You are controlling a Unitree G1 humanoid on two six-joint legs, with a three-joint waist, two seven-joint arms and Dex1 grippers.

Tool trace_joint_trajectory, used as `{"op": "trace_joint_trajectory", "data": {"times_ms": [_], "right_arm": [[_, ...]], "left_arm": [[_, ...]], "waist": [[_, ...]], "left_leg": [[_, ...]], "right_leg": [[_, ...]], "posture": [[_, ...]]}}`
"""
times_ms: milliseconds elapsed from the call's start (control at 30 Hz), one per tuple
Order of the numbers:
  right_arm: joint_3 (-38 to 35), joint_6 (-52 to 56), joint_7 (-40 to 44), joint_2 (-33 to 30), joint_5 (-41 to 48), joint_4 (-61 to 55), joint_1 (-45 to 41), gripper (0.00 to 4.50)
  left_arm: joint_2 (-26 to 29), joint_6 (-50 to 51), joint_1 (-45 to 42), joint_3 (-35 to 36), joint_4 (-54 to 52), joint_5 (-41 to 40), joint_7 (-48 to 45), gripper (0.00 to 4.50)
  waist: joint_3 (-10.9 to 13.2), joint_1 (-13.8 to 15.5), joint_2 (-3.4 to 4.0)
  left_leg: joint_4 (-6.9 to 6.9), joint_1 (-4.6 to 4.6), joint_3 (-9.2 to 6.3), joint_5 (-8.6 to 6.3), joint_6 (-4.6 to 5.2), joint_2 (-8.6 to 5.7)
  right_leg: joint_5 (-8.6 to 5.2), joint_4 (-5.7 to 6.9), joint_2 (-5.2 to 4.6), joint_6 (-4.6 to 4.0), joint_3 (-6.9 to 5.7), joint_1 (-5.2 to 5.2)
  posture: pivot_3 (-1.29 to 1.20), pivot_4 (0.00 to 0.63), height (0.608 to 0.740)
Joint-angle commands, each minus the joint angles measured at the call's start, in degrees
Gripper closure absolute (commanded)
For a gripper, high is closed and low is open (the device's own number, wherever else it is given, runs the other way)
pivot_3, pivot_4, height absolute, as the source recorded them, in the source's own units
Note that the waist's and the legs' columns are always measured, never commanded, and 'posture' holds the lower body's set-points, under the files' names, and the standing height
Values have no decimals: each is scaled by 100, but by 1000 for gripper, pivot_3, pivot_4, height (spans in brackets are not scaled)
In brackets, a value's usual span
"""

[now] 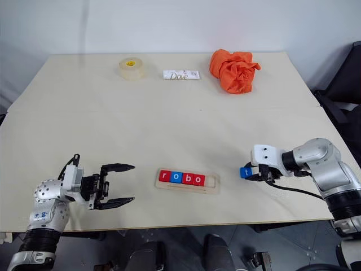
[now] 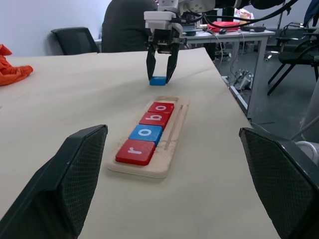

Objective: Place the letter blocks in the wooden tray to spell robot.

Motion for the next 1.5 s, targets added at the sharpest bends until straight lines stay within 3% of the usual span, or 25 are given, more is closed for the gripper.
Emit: {"op": "trace_joint_trajectory", "data": {"times_ms": [33, 200, 433, 967, 1500], "right_arm": [[-332, 1188, 74, -78, 579, -1166, -196, 3037], [-270, 2687, -97, -26, 1086, -2385, -273, 3037], [441, 3740, -402, 88, 949, -3098, -500, 3037], [1395, 4166, -1077, 497, 452, -3153, -763, 3037], [1491, 4339, -1184, 623, 426, -3239, -828, 3037]], "left_arm": [[4, -27, -126, 52, 104, -22, -141, 0], [-64, -88, -255, 9, 254, 12, -162, 0], [-109, -169, -287, 17, 314, 26, -164, 0], [-134, -193, 76, 90, -60, 13, 38, 0], [-140, -200, 112, 91, -105, 10, 133, 0]], "waist": [[1, -5, 1], [1, 6, 1], [1, 6, 1], [0, 3, 1], [0, -3, 1]], "left_leg": [[-1, 0, 0, 0, 0, 1], [-2, -1, -2, -2, -1, 2], [-2, -5, -4, -4, 2, 1], [-1, -7, -3, -4, 2, 0], [-2, -7, -4, -4, 2, 2]], "right_leg": [[-1, 3, 1, -1, 0, -2], [-2, 2, 0, -4, -1, -2], [-3, -2, -2, -5, -2, -3], [-3, 0, -2, -5, -2, -6], [-3, 0, 0, -5, -2, -6]], "posture": [[0, 150, 740], [0, 150, 740], [0, 150, 740], [0, 150, 740], [0, 150, 740]]}}
